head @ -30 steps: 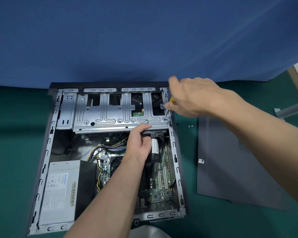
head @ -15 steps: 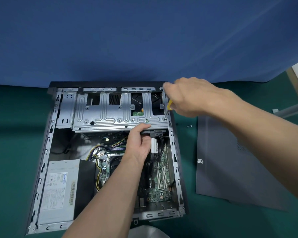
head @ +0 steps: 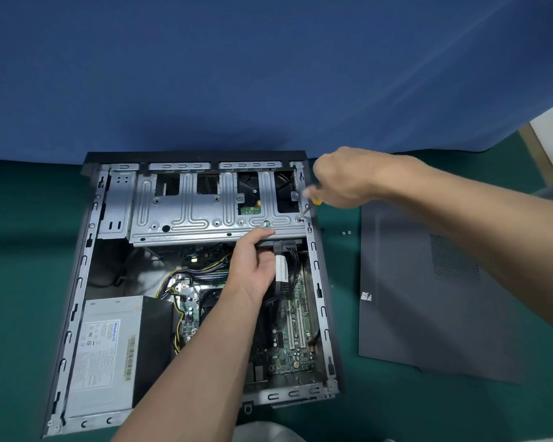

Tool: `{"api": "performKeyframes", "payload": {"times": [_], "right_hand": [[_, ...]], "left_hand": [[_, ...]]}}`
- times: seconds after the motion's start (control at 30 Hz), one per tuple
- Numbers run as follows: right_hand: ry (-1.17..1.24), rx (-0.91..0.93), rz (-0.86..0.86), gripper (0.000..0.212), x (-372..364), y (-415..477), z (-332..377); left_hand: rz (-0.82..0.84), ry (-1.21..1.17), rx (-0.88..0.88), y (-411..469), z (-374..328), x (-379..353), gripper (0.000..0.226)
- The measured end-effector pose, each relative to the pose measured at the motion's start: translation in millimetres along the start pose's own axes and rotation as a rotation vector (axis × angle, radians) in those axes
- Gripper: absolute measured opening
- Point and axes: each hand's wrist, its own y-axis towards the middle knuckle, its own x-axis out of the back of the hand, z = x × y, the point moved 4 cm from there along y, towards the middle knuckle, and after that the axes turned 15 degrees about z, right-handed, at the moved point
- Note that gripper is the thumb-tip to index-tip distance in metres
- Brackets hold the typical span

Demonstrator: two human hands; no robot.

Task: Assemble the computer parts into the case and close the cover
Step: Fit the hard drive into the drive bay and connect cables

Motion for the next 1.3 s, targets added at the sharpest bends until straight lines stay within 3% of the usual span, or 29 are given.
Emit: {"api": "performKeyframes", "payload": {"times": [0.27, 0.4, 0.9, 1.0, 1.2, 1.3], "right_hand": [[-0.434, 0.188, -0.098, 0.033, 5.7, 0.9, 33.1], [-0.376, 0.189, -0.058, 0.03, 9.2, 9.5, 33.5], [0.124, -0.14, 0.19, 0.026, 7.7, 14.9, 20.9], [0.099, -0.19, 0.29, 0.031, 9.7, 18.2, 28.0], [0.119, -0.209, 0.333, 0.031, 14.5, 22.4, 29.5], [-0.256, -0.126, 0.27, 0.022, 14.8, 18.5, 39.2]], "left_hand": [[-0.026, 0.052, 0.034, -0.8, -1.7, 2.5, 0.017], [-0.033, 0.054, 0.029, -1.6, 0.4, 3.9, 0.016], [-0.015, 0.035, 0.051, -4.1, 1.4, 2.8, 0.017], [-0.025, 0.037, 0.058, -5.8, 1.7, 1.9, 0.018], [-0.026, 0.033, 0.044, -5.6, 0.6, 2.0, 0.02], [-0.02, 0.025, 0.035, -3.9, -0.4, 3.3, 0.021]]}}
